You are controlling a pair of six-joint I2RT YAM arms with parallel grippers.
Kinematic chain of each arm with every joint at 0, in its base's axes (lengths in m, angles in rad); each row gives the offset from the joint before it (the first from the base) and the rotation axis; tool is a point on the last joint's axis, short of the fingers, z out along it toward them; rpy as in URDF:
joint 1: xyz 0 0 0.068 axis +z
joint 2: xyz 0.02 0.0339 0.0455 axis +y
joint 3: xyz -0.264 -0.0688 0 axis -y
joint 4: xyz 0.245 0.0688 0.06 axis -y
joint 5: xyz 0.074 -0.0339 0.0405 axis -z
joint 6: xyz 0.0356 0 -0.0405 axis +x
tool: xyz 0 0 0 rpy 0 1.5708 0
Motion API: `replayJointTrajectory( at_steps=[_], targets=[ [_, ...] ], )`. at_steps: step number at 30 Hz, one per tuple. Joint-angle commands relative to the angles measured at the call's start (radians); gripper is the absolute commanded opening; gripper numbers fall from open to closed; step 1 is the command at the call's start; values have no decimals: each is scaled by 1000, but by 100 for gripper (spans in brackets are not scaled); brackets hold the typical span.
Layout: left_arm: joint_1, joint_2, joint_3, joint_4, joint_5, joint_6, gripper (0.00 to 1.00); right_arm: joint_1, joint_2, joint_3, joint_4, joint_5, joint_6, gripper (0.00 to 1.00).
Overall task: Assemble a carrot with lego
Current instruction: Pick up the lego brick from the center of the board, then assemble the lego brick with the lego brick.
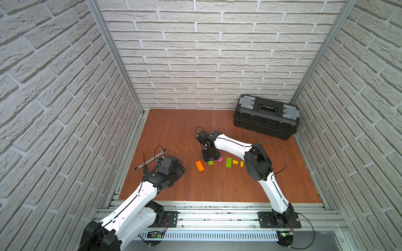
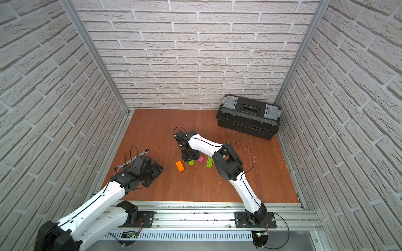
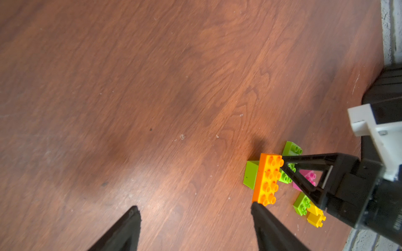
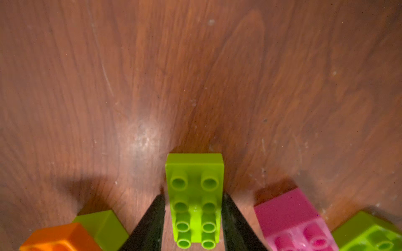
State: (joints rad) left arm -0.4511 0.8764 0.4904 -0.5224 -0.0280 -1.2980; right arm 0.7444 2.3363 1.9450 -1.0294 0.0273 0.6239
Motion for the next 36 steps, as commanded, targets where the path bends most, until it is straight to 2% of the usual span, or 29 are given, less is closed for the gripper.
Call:
replayJointTrajectory(
  at_steps=[1, 14, 18, 28, 36],
  targets=[
    [-6, -9, -14, 25, 1, -2, 83, 10, 26, 17, -18, 9, 14, 39],
    [-8, -11, -16, 30, 2, -5, 83, 14, -28, 61, -91, 49, -24, 12],
    [-10, -7, -19, 38, 3, -5, 83, 16, -56, 96, -132, 57, -51, 7],
    [-12, -21, -19, 51, -1, -7, 82, 80, -107, 164, -158, -14, -124, 4],
    [-12, -142, -51, 50, -42, -25, 82, 137, -99, 177, -155, -43, -157, 4]
  ],
)
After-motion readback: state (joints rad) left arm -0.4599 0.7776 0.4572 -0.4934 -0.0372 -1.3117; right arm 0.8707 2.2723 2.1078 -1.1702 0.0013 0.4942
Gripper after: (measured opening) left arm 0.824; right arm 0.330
